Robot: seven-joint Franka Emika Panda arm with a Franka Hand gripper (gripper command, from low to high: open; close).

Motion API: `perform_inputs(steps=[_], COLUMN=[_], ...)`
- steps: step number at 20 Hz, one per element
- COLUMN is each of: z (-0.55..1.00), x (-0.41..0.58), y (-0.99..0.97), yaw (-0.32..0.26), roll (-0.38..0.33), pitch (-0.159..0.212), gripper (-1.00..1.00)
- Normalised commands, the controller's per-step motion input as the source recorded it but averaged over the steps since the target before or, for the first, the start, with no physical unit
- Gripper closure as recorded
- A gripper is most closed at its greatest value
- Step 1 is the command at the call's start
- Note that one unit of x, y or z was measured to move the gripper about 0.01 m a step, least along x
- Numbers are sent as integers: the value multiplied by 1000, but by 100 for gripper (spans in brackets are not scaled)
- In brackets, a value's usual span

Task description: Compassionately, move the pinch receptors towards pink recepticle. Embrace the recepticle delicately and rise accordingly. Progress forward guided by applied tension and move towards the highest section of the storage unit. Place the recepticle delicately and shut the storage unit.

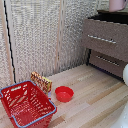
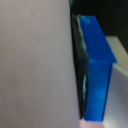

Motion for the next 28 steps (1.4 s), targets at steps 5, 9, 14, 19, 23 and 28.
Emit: perform_inputs(steps=[5, 9, 14, 19, 23, 28], z=[-189, 186, 238, 94, 76, 27], x=[-173, 68, 37, 0, 9, 25], y=[0, 6, 181, 422, 334, 285], yaw=[1, -38, -8, 13, 122, 155], roll=[-68, 19, 61, -65, -205, -189], pitch=[-10, 13, 74, 61, 42, 33], gripper=[-100, -100, -100, -100, -100, -100])
